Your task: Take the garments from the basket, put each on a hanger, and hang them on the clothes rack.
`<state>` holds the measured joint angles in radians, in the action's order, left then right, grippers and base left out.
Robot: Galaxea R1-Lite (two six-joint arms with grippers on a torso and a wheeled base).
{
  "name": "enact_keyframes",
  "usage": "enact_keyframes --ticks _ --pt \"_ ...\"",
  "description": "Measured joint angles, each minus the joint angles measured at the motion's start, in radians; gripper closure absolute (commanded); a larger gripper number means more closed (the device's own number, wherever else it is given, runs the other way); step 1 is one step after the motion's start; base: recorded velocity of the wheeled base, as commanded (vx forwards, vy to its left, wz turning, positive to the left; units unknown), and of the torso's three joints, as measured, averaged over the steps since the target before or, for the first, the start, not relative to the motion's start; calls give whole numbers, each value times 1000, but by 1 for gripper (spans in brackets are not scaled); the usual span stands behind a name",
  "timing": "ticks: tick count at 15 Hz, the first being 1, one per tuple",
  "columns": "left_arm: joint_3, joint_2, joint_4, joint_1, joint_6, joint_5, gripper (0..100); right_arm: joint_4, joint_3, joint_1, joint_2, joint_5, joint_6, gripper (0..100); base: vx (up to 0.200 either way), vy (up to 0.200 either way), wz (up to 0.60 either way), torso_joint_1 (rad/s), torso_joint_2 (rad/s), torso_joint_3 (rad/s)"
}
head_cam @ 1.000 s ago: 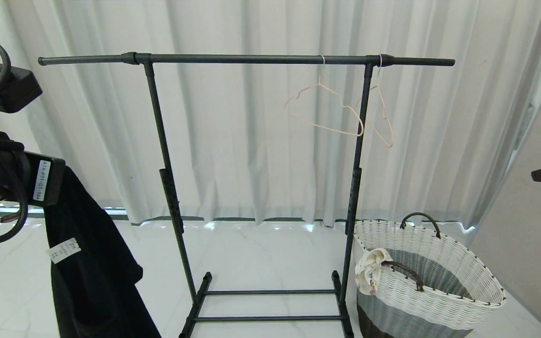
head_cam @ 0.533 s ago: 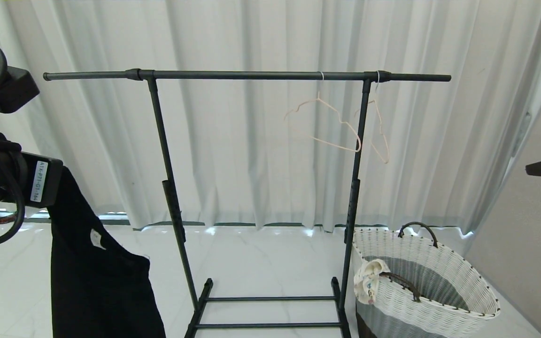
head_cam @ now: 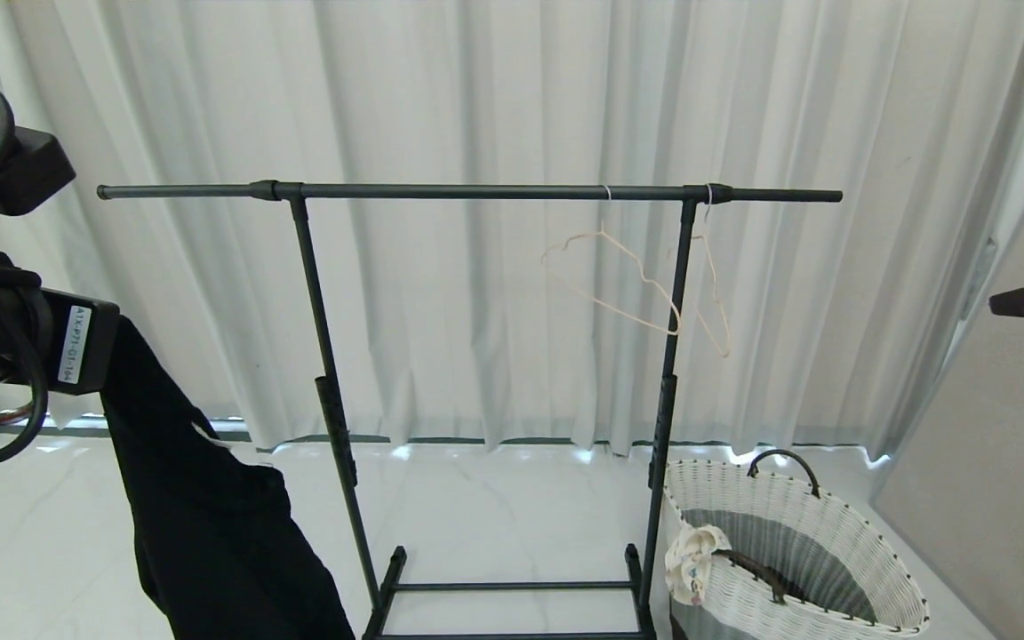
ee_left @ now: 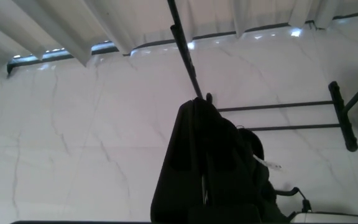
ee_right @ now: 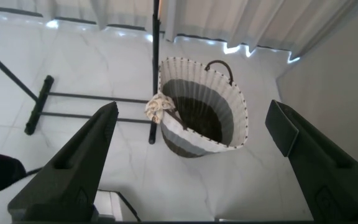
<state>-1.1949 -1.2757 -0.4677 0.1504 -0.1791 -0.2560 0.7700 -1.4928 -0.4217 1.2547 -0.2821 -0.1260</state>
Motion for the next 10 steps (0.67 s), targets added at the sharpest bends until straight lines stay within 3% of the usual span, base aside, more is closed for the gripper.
enact_keyframes --ticks 4,6,10 --pt "1 1 0 4 -2 1 100 -13 1 0 6 1 -17 0 0 0 0 240 -526 -286" --pt "0 0 1 7 -3 1 100 -78 3 2 20 21 -18 0 0 0 0 178 -369 -200" --pt "0 3 0 12 -3 1 100 -165 3 11 61 91 -11 0 200 0 0 34 -78 -40"
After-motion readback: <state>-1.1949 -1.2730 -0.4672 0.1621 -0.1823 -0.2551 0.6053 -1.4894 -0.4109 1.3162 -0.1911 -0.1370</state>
